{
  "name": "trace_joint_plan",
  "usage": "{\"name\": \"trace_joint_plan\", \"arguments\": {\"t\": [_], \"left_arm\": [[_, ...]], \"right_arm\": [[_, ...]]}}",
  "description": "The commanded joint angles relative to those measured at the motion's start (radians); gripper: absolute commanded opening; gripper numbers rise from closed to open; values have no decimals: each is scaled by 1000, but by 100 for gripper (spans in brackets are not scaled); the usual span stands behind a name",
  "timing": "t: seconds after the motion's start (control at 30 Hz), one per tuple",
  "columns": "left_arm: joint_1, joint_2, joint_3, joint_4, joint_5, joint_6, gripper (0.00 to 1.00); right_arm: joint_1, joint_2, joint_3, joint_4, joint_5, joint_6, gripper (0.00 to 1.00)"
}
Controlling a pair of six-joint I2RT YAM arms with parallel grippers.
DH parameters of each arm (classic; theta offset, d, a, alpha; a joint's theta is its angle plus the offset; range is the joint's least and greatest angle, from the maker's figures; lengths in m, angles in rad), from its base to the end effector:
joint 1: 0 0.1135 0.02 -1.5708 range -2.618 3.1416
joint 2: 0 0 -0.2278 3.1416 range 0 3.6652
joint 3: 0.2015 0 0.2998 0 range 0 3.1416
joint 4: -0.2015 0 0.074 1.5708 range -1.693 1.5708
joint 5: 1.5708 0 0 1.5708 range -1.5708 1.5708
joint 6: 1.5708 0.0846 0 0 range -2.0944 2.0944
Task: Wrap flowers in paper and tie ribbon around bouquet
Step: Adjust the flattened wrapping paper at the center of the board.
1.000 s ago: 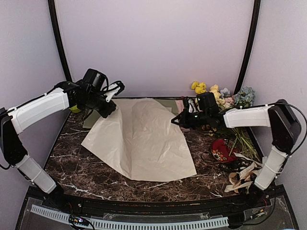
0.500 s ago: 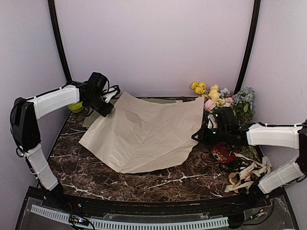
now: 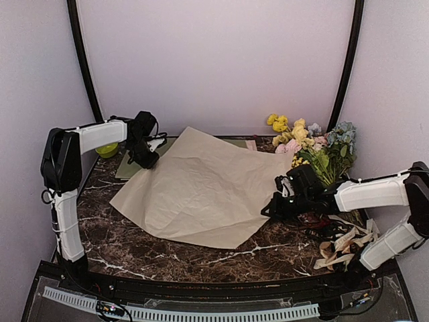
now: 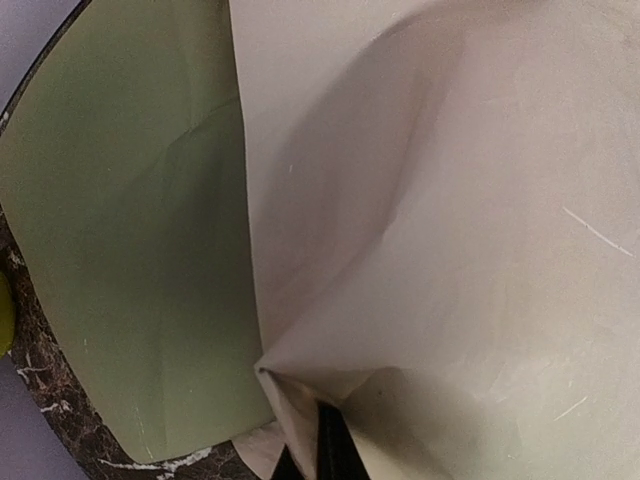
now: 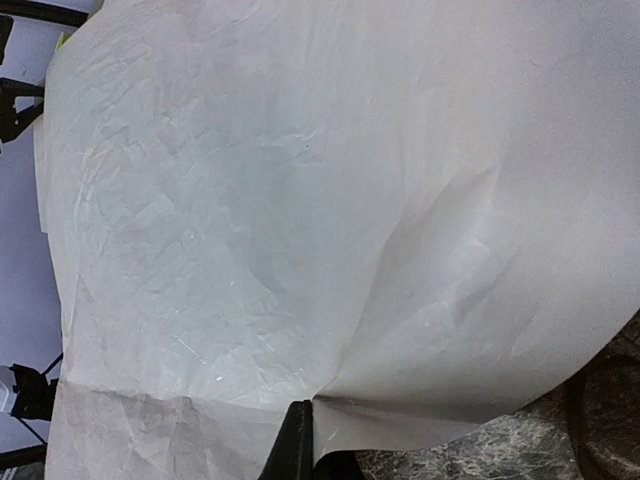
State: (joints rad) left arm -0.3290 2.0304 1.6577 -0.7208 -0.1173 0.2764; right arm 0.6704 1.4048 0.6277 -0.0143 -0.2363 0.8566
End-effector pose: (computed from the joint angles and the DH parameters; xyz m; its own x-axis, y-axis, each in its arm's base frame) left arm 0.4660 -0.1486 0.1262 -0.7350 0.5373 -0.4136 0.4892 0.8426 0.2254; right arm 0.2570 0.2290 0.0638 -0.9189 0.2089 -0.3345 -0.0589 0.7660 0.6402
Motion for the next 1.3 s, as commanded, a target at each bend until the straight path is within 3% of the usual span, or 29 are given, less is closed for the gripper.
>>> {"name": "trace_joint_plan", "arguments": {"t": [0.0, 0.1, 0.17, 0.2, 0.23, 0.3, 0.37, 0.5, 0.63, 0.77, 0.83, 1.0, 1.27], "left_arm": [[6, 31, 76, -80, -60, 9, 0], [6, 49, 94, -88, -60, 13, 0], [6, 55, 92, -91, -51, 10, 1], [6, 56, 89, -95, -47, 10, 7], [6, 57, 84, -100, -48, 9, 17], [7, 55, 82, -115, -68, 1, 48], [6, 49, 88, -116, -107, -12, 71], [7, 20, 112, -61, -184, -6, 89], [5, 14, 182, -64, -229, -24, 92], [-54, -12, 212, -187, -202, -139, 89], [-126, -69, 93, -162, -182, -172, 87], [-261, -175, -240, -51, -13, -291, 78], [-280, -313, -506, 49, 11, -418, 73]], "right_arm": [[33, 9, -16, 41, 1, 39, 0], [36, 8, -15, 14, 10, 28, 0], [37, 10, -11, -13, 4, 11, 14], [37, 10, 1, -49, 9, -6, 20], [37, 4, 15, -97, 25, -27, 23], [37, -26, 33, -187, 71, -57, 31], [36, -82, 49, -258, 128, -71, 35], [37, -171, 92, -332, 196, -94, 38], [37, -192, 176, -407, 285, -143, 46], [33, -171, 256, -400, 381, -222, 53], [11, -91, 294, -355, 323, -277, 59], [-12, 188, 508, -465, 303, -400, 57], [-17, 403, 612, -498, 322, -499, 54]]}}
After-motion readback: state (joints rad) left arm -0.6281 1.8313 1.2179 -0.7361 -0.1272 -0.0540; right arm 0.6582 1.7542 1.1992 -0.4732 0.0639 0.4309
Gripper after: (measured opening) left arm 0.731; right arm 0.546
